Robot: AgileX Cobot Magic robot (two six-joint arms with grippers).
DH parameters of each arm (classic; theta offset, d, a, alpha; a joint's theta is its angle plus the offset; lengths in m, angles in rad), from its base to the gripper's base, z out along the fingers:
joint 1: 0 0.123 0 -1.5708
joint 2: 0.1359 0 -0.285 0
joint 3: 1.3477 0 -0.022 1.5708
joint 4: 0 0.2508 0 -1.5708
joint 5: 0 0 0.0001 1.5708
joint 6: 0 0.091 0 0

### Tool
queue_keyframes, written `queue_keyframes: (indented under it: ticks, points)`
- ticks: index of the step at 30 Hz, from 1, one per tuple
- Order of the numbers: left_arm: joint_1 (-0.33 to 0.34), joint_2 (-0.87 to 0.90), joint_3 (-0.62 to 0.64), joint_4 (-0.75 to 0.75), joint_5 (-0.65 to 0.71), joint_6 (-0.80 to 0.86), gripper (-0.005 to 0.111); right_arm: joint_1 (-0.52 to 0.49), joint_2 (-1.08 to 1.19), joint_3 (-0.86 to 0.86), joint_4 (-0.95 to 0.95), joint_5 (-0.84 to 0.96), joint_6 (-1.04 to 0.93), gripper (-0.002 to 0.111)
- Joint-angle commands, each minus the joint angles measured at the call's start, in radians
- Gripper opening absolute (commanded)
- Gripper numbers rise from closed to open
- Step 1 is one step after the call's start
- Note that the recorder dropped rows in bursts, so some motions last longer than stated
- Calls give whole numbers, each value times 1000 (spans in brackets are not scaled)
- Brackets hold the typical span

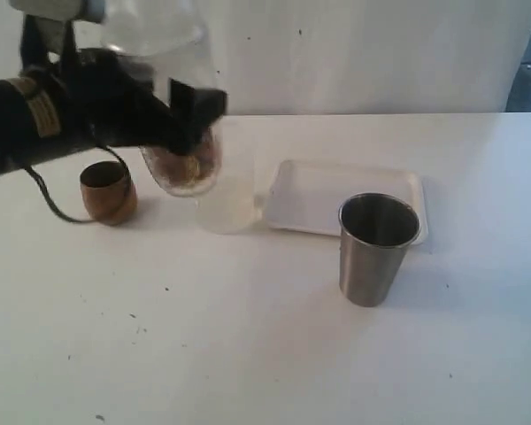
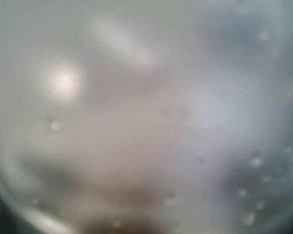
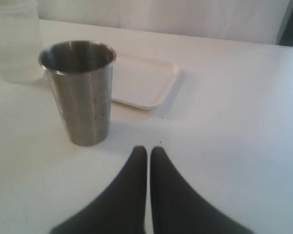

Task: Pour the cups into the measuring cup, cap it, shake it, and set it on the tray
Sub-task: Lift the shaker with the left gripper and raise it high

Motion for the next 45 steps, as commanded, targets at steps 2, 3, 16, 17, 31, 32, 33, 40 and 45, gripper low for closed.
queue_keyframes:
  ticks: [2, 3, 16, 17, 31, 32, 33, 40, 45]
  points:
    - [95, 36, -19, -400, -3, 136, 0, -4, -6, 2, 4, -2, 0, 2]
    - [75, 18, -5, -314, -3, 105, 0, -4, -6, 2, 4, -2, 0, 2]
    - [92, -6, -18, -309, -54, 89, 0, -4, -6, 2, 6, -4, 0, 2]
    - [84, -18, -18, -217, -47, 52, 0, -4, -6, 2, 6, -4, 0, 2]
    - [130, -41, -45, -21, -40, 50, 0, -2, -6, 2, 6, -2, 0, 2]
    - [147, -41, -53, -21, -29, 75, 0, -2, -6, 2, 6, 0, 0, 2]
    - [167, -39, -62, -21, -18, 101, 0, -2, -6, 2, 9, -2, 0, 2]
    - [276, 52, -152, -19, 30, 327, 0, -2, -6, 2, 9, -2, 0, 2]
    - [281, 179, -235, -14, 25, 590, 0, -2, -6, 2, 9, -2, 0, 2]
